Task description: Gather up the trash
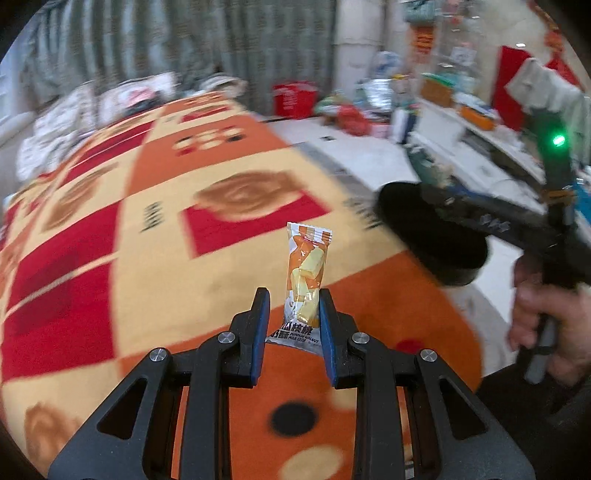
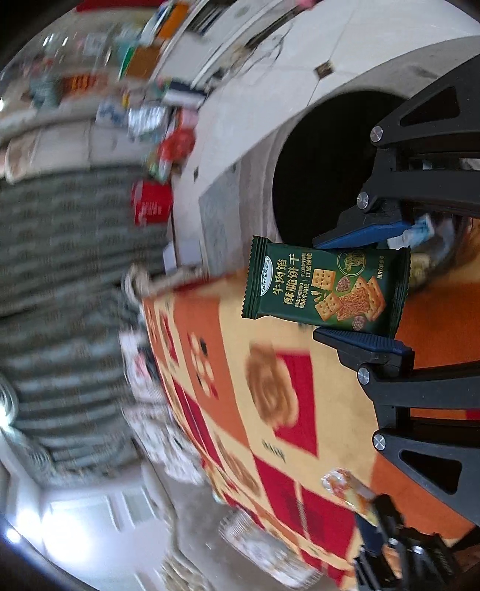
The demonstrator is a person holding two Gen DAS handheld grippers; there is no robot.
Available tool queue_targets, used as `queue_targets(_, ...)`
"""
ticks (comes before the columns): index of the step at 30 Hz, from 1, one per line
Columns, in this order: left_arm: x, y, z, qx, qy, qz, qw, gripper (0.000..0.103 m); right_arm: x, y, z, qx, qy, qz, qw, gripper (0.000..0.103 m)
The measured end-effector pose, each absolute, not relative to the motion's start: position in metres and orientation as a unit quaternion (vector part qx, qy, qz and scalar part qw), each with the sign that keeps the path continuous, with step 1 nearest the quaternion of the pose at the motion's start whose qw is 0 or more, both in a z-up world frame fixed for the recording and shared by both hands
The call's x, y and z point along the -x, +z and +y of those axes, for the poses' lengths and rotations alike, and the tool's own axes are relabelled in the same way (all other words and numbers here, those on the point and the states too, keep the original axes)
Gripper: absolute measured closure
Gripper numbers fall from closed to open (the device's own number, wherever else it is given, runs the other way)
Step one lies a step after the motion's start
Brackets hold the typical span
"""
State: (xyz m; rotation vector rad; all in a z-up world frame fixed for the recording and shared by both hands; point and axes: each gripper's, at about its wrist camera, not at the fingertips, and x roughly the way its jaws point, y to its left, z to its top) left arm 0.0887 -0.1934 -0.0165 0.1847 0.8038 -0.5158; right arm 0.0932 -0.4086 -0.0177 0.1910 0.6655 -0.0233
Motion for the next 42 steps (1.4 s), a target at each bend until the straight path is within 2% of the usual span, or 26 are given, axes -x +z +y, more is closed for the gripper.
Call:
queue_targets(6,-0.112,-0.004,-0.254,-0.106,-0.313,0.372,0.868,0.079,-0.088,-0.031,-0.448,-0.112,-0.112,0.357,0.921,0.063)
queue_targets(15,-0.148,-0.025,-0.336,-0.134,-0.358,0.402,0.832,0.079,-0.08,-0.035,-0.469,-0.13,-0.123,0.365,0.914,0.063)
queue_targets(30,-0.165,-0.056,-0.36,-0.129,-0.353,0.421,0.825,0.078,-0.083,-0.053,-0.493,-0.18,-0.13,0.386,0.895,0.063)
queue_targets(32,-0.168,-0.057,-0.362,-0.129,-0.356,0.425,0.822,0.073,-0.085,-0.053,-0.493,-0.184,-0.129,0.384,0.896,0.062)
queue_targets(34,-0.167,-0.058,-0.363,-0.133,-0.35,0.424,0.824,0.047,-0.085,-0.052,-0.493,-0.183,-0.133,0.384,0.895,0.061)
queue_targets(35,-0.166,-0.057,-0.361,-0.134,-0.345,0.417,0.83,0.045,-0.085,-0.052,-0.493,-0.183,-0.134,0.383,0.896,0.061)
queue_targets(42,-0.17,-0.045,-0.328,-0.109,-0.32,0.407,0.848,0.045,-0.081,-0.047,-0.498,-0.195,-0.15,0.366,0.897,0.06)
